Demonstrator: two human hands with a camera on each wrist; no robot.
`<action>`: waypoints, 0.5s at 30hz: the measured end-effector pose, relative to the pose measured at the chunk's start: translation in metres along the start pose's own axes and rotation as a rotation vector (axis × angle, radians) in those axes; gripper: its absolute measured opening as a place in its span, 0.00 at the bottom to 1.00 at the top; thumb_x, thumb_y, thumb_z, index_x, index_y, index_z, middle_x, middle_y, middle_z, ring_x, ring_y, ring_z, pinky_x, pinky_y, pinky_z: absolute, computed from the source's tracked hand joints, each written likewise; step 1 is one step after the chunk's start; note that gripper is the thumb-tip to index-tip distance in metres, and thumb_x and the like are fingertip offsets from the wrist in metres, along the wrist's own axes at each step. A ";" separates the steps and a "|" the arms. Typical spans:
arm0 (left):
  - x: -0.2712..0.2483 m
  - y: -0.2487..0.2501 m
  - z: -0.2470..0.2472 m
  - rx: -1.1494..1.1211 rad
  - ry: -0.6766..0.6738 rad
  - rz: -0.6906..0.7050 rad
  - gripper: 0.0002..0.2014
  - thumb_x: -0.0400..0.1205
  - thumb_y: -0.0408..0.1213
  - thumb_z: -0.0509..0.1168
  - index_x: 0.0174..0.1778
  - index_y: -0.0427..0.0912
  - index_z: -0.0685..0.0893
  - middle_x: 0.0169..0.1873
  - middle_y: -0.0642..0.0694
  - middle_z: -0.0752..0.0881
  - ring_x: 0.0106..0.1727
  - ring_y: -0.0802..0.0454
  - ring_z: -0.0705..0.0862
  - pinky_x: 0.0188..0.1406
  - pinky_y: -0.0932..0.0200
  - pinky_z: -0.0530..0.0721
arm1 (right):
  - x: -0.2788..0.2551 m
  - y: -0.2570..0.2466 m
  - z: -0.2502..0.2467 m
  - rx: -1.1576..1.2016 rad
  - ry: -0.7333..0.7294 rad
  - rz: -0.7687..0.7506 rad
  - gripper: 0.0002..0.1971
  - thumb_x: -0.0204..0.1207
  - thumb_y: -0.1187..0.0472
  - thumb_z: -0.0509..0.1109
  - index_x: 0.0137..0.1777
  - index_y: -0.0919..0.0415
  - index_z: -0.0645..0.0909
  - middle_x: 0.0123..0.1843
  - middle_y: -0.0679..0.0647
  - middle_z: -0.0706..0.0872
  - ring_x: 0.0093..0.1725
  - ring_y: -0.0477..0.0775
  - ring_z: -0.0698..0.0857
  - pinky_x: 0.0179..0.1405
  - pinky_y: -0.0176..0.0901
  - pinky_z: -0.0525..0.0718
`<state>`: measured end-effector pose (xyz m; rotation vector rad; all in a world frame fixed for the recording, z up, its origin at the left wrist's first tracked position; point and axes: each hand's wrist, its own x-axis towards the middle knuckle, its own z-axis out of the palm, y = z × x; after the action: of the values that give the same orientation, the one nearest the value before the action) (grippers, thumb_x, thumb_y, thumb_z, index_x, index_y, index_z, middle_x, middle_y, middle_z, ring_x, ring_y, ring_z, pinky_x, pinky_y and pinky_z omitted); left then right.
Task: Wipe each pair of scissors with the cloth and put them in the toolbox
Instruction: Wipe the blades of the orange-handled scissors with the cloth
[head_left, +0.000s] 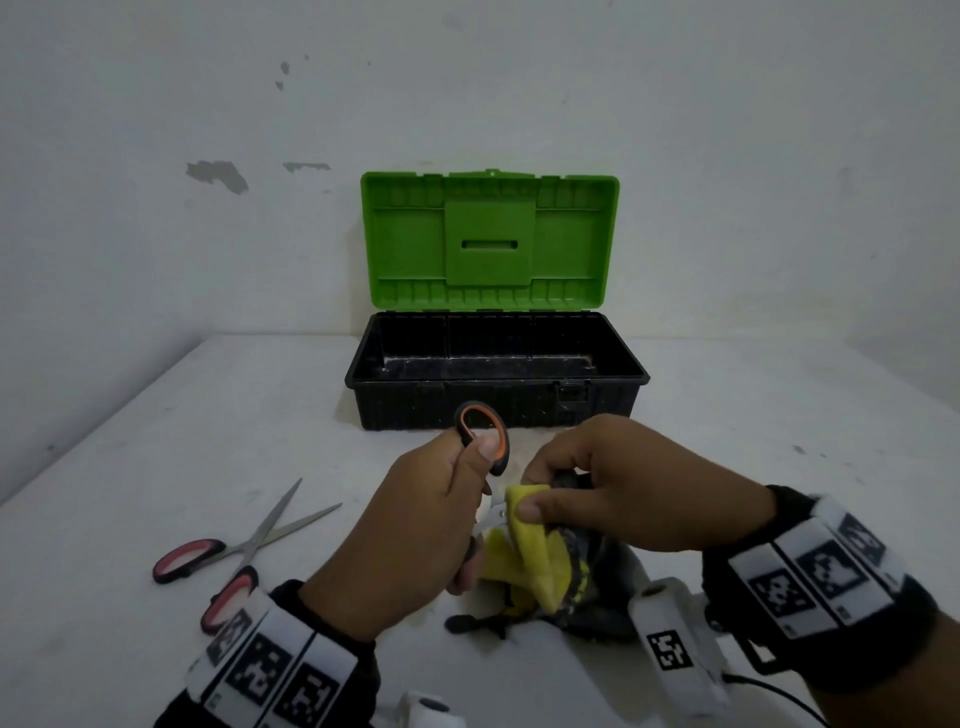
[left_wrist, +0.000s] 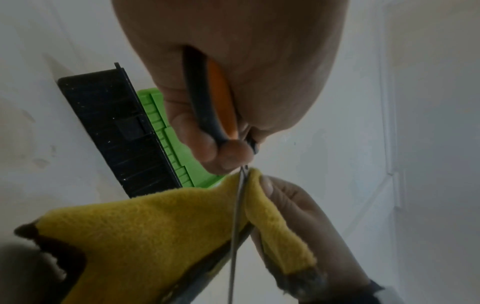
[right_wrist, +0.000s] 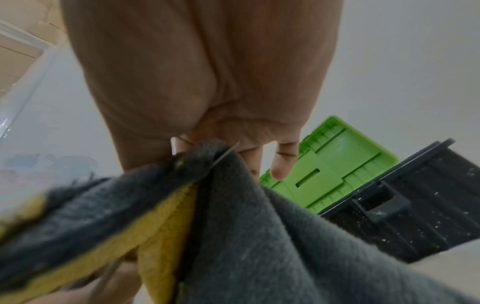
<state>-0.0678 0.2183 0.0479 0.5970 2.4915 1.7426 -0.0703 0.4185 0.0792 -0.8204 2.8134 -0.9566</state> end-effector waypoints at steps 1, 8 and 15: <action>0.000 0.000 0.001 0.011 0.005 0.009 0.18 0.86 0.54 0.52 0.32 0.52 0.73 0.17 0.51 0.68 0.14 0.45 0.75 0.16 0.61 0.70 | 0.002 -0.002 0.004 -0.004 0.003 -0.017 0.07 0.76 0.51 0.77 0.42 0.53 0.91 0.37 0.46 0.92 0.35 0.44 0.88 0.37 0.40 0.85; -0.001 0.002 -0.004 -0.061 0.001 -0.031 0.19 0.87 0.52 0.53 0.37 0.41 0.74 0.16 0.54 0.70 0.14 0.45 0.74 0.16 0.61 0.70 | 0.000 -0.002 0.001 0.051 0.007 -0.007 0.08 0.77 0.51 0.76 0.44 0.54 0.90 0.40 0.50 0.92 0.39 0.50 0.89 0.43 0.52 0.87; -0.002 0.002 -0.014 -0.083 0.030 -0.025 0.19 0.88 0.49 0.52 0.37 0.39 0.72 0.16 0.52 0.66 0.15 0.44 0.75 0.15 0.64 0.68 | -0.015 0.012 -0.020 0.068 0.078 0.031 0.07 0.76 0.51 0.76 0.41 0.51 0.91 0.40 0.49 0.92 0.40 0.46 0.89 0.44 0.44 0.86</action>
<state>-0.0692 0.2055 0.0545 0.5352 2.4208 1.8485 -0.0671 0.4446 0.0866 -0.7447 2.8316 -1.0959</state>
